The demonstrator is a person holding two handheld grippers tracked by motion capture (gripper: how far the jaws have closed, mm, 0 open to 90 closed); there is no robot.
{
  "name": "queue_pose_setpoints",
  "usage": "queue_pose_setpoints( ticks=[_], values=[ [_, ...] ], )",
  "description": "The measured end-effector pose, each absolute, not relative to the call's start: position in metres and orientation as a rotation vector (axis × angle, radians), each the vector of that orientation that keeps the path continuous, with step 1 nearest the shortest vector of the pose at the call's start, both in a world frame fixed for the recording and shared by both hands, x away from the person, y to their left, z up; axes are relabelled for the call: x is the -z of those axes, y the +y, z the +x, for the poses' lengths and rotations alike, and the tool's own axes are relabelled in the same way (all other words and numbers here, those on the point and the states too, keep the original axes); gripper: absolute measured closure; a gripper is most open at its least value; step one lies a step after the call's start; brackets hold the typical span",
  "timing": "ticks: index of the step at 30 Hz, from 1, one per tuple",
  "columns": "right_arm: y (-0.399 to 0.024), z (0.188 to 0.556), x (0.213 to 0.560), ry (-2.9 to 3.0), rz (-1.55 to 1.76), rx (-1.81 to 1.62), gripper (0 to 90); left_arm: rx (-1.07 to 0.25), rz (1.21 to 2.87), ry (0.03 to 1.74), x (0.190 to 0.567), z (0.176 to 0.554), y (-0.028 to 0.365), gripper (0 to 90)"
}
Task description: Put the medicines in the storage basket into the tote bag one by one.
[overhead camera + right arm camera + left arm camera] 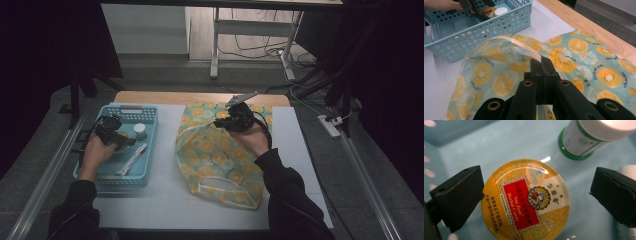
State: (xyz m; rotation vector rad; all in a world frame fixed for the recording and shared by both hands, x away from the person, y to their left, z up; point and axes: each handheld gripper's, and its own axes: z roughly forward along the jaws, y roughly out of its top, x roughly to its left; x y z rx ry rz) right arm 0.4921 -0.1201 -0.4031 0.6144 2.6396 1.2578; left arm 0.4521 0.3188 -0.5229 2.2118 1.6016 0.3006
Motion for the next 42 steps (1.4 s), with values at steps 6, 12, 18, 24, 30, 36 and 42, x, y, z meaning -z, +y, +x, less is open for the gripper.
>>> queue_pose_setpoints(
  ticks=[6,12,18,24,30,36,42],
  values=[
    [-0.121,0.492,0.404,2.64,0.621,-1.257,90.0,-0.223,2.23,1.636,0.525,0.45,0.316,1.3],
    [-0.121,0.493,0.405,2.639,0.622,-1.257,90.0,-0.174,2.209,1.648,0.52,0.447,0.318,7.0],
    [-0.12,0.492,0.406,2.642,0.62,-1.253,90.0,-0.18,2.222,1.667,0.519,0.444,0.319,19.4],
    [-0.12,0.492,0.406,2.639,0.621,-1.255,90.0,-0.17,2.208,1.697,0.518,0.445,0.32,19.9],
    [-0.122,0.493,0.406,2.637,0.628,-1.257,90.0,-0.18,2.183,1.693,0.515,0.442,0.322,20.1],
    [-0.122,0.493,0.406,2.631,0.63,-1.262,90.0,-0.206,2.136,1.674,0.505,0.437,0.324,20.1],
    [-0.123,0.493,0.405,2.625,0.631,-1.266,90.0,-0.245,2.116,1.611,0.491,0.43,0.323,20.1]
  ],
)
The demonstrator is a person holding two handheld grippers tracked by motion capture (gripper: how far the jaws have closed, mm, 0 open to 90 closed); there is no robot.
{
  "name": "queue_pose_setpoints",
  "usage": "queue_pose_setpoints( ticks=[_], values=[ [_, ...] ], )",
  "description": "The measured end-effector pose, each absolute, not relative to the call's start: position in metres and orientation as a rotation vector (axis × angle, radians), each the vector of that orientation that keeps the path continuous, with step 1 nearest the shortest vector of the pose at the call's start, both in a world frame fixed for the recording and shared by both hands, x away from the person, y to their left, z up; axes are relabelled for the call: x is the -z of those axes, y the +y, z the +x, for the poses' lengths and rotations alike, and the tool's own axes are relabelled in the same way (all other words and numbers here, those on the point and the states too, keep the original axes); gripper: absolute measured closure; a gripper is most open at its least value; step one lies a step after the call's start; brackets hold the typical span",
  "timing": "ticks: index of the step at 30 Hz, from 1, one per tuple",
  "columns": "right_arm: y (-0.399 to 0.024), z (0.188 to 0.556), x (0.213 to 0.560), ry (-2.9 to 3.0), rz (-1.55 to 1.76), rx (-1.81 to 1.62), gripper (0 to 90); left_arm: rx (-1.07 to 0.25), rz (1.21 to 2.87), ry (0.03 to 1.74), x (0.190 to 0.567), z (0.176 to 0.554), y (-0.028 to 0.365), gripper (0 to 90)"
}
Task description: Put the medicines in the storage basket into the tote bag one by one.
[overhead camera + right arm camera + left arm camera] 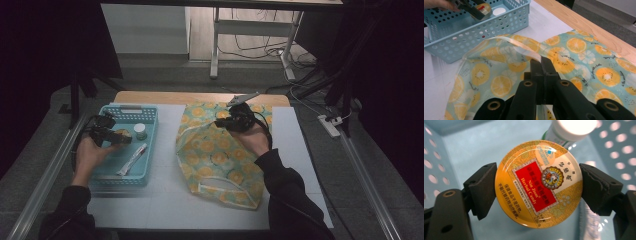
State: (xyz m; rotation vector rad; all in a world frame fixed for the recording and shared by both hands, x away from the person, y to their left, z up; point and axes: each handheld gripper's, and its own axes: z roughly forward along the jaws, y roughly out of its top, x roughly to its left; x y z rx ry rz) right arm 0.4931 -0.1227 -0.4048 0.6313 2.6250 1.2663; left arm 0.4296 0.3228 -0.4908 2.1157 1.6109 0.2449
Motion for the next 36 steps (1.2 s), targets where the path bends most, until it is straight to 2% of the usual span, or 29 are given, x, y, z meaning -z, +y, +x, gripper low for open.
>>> queue_pose_setpoints(
  ticks=[18,25,36],
  values=[
    [-0.125,0.495,0.404,2.617,0.643,-1.272,90.0,-0.262,2.092,1.427,0.455,0.403,0.304,20.2],
    [-0.125,0.496,0.405,2.616,0.651,-1.276,90.0,-0.24,2.085,1.385,0.442,0.394,0.288,20.1],
    [-0.125,0.497,0.406,2.616,0.655,-1.273,90.0,-0.25,2.133,1.227,0.426,0.382,0.252,20.1]
  ],
)
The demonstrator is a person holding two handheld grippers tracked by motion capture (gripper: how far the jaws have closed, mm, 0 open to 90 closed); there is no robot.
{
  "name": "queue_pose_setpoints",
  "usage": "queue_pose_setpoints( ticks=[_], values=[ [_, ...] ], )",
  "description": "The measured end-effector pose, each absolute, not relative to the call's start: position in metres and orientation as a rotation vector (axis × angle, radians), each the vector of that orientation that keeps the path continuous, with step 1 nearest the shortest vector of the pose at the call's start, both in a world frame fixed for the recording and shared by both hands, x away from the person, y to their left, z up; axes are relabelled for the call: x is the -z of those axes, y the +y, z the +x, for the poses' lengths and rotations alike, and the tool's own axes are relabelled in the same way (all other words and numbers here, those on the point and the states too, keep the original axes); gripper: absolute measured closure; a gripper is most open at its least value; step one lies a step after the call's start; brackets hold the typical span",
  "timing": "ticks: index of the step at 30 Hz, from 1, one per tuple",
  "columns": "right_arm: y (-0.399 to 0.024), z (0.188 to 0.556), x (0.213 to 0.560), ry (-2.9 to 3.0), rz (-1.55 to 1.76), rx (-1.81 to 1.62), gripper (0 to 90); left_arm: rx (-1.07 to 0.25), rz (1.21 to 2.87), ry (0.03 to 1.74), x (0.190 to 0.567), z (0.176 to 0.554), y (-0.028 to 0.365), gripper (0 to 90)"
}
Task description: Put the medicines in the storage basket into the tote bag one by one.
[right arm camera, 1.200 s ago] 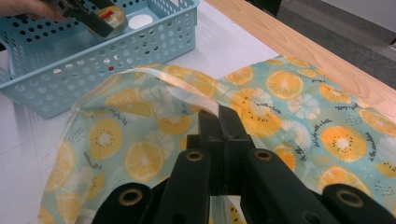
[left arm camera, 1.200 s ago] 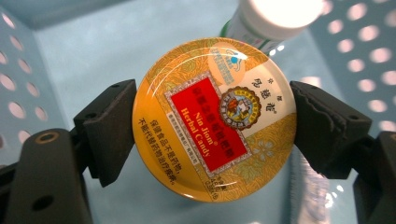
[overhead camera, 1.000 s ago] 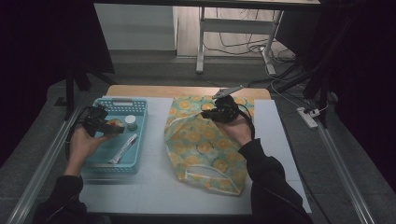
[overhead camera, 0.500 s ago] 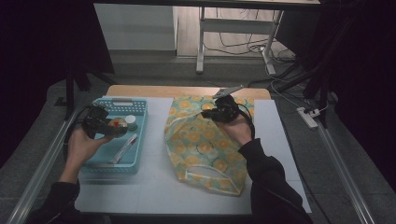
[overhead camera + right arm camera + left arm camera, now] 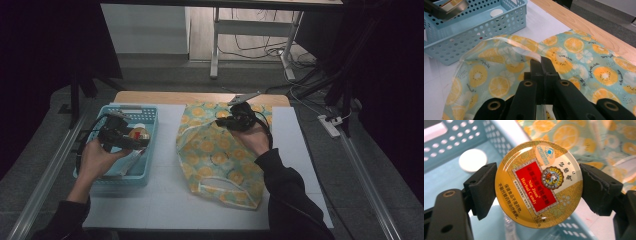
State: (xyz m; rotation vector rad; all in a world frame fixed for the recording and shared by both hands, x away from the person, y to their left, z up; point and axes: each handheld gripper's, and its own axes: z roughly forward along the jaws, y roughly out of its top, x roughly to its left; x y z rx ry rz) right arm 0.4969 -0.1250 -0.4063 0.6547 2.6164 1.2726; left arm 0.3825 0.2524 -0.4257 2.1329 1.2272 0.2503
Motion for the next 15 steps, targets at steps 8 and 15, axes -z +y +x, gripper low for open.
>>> queue_pose_setpoints(
  ticks=[8,15],
  values=[
    [-0.125,0.498,0.409,2.615,0.659,-1.269,90.0,-0.222,2.155,1.155,0.417,0.376,0.231,20.2],
    [-0.126,0.5,0.41,2.607,0.67,-1.272,90.0,-0.197,2.17,1.094,0.414,0.372,0.213,20.1]
  ],
)
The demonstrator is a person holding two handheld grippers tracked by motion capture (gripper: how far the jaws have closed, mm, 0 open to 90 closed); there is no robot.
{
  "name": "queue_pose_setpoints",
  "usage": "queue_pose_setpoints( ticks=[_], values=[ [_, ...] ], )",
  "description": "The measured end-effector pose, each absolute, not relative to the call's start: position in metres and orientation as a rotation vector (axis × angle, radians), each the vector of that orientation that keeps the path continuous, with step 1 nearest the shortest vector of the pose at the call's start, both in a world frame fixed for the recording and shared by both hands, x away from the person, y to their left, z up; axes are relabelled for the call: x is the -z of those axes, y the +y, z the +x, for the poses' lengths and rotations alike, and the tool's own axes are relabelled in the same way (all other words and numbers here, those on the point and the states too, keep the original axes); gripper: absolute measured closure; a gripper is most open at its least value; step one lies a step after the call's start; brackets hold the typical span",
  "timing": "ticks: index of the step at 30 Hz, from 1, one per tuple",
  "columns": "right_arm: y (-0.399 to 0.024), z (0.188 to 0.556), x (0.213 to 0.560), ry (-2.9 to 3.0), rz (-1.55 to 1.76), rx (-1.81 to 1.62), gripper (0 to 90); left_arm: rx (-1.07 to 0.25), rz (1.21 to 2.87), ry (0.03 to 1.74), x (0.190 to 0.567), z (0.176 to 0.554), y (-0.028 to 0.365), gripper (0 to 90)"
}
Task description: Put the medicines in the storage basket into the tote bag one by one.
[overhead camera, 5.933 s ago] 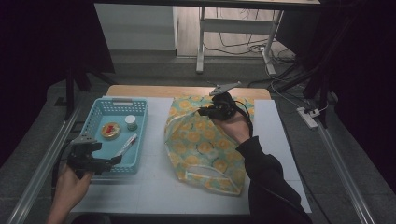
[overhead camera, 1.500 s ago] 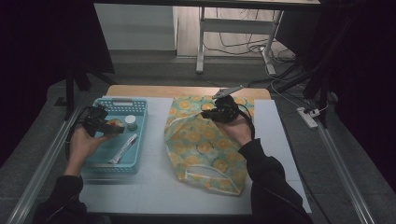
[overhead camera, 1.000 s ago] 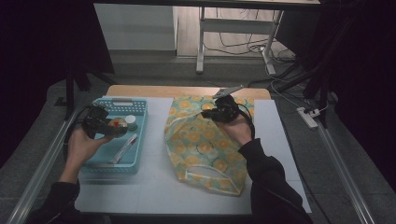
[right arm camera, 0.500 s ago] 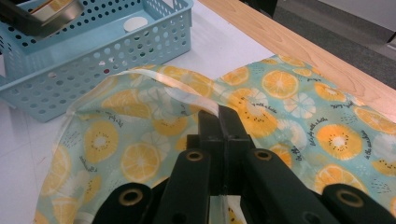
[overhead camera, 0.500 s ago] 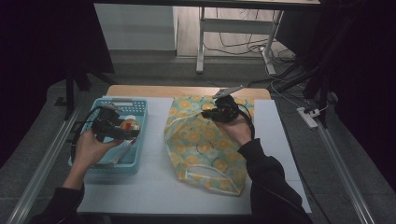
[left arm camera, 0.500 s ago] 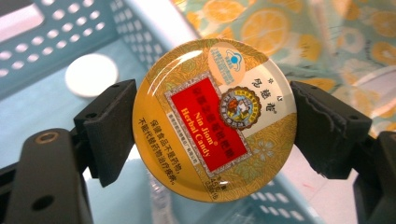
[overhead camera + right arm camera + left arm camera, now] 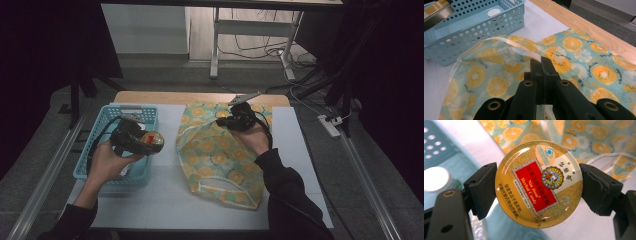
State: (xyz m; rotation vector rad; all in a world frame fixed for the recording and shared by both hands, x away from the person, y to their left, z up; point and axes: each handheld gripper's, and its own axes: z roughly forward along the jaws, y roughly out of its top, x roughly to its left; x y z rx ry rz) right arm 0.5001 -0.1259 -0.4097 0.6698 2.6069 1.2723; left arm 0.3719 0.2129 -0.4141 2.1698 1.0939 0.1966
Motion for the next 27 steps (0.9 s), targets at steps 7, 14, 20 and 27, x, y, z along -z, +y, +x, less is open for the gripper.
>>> queue_pose_setpoints(
  ticks=[7,14,20,27],
  values=[
    [-0.126,0.502,0.412,2.604,0.677,-1.266,90.0,-0.173,2.184,1.027,0.412,0.371,0.189,20.2],
    [-0.125,0.504,0.413,2.604,0.681,-1.261,90.0,-0.139,2.212,0.956,0.409,0.376,0.16,20.1],
    [-0.125,0.506,0.413,2.602,0.685,-1.26,90.0,-0.117,2.238,0.908,0.413,0.387,0.135,20.1],
    [-0.127,0.51,0.415,2.596,0.686,-1.264,90.0,-0.098,2.258,0.869,0.421,0.4,0.107,20.1]
  ],
)
